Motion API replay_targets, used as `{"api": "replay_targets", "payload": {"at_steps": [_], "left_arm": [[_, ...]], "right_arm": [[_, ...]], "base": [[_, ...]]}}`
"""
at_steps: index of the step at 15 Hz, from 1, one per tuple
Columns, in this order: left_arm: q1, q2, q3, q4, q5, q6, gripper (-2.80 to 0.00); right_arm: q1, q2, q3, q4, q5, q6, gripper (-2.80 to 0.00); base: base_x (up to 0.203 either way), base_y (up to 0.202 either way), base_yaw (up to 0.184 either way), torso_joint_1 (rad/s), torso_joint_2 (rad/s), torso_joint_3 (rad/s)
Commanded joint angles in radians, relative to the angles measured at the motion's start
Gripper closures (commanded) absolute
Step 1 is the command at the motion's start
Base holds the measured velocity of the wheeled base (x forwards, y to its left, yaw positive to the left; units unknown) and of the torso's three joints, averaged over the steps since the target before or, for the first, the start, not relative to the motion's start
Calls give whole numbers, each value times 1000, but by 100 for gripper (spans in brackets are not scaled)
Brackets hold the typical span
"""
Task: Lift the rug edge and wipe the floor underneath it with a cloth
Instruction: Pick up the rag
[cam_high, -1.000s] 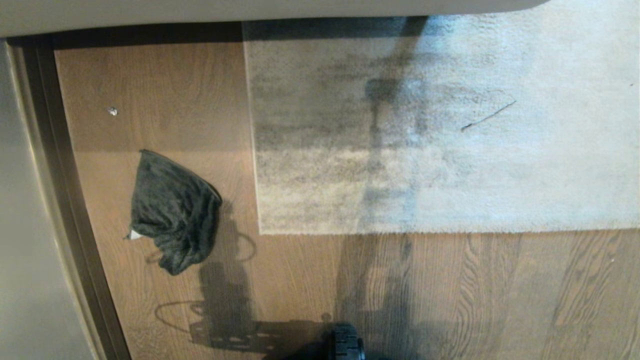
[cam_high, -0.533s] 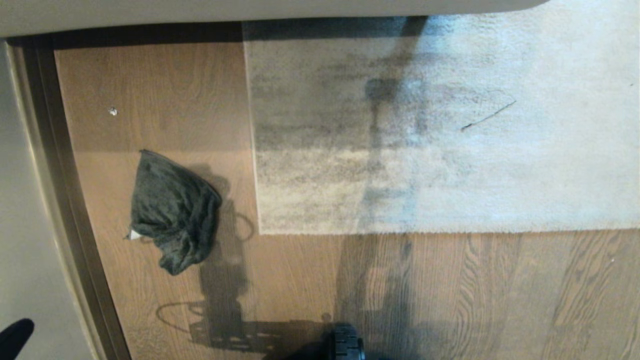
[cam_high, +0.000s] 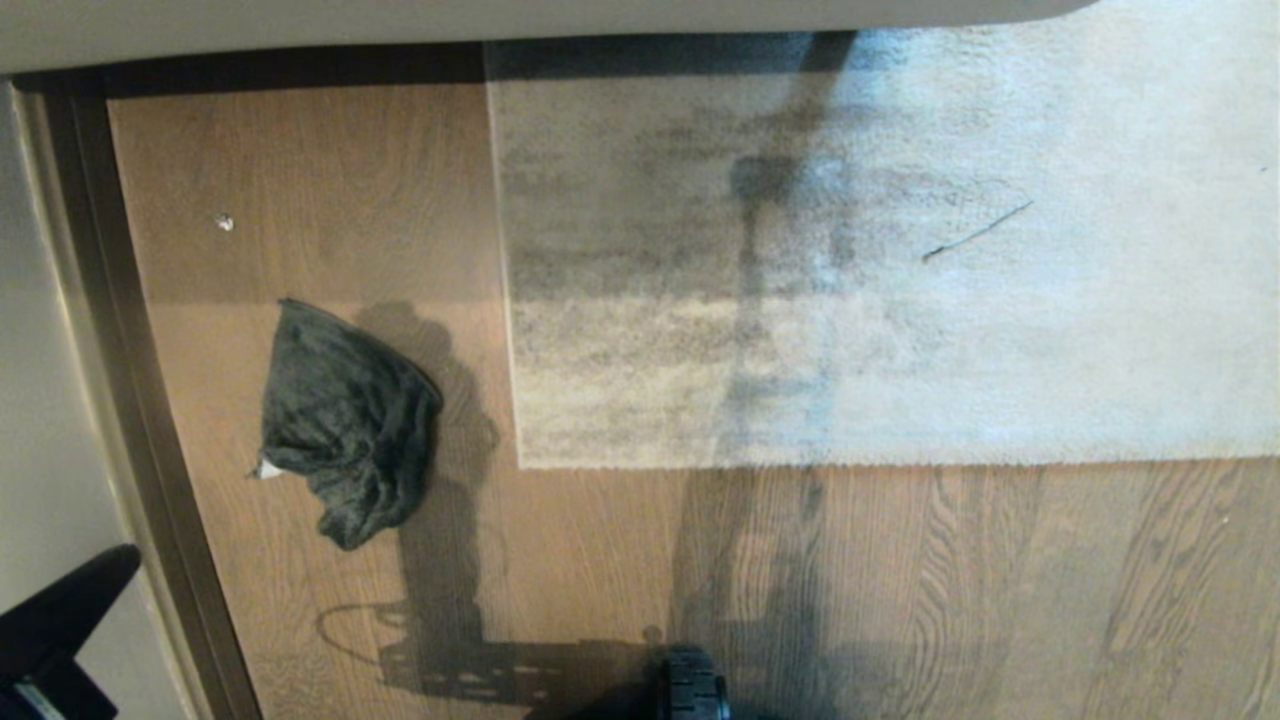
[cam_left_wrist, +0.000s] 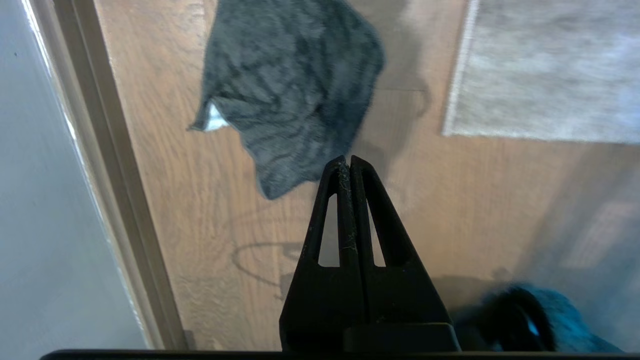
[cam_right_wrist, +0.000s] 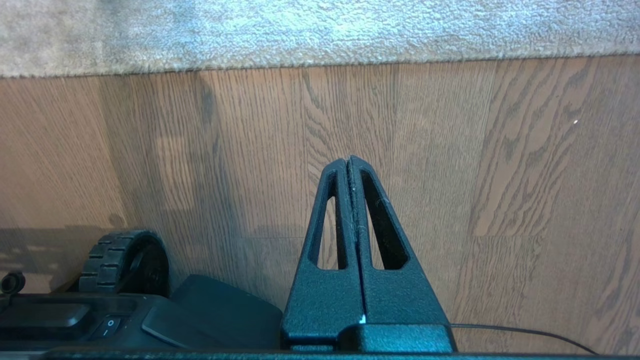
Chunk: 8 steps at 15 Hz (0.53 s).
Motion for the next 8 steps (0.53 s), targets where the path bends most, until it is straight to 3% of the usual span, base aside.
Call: {"api": "replay_targets", "payload": {"at_steps": [1,6,7,8], "left_arm": [[28,133,5,-67,0,1,0],[136,319,8,-294,-1,13,0],[145,347,8,-327,-1,13,-280],[149,369,14,-351,-3,13,-280]], "right_arm": [[0,0,0,0,1,0,0],[0,0,0,0,1,0,0],[0,0,0,0,1,0,0],[0,0,-1,0,1,0,0]], "base": [[0,0,0,0,0,0],[0,0,0,0,0,0],[0,0,0,0,0,0],[0,0,0,0,0,0]]}}
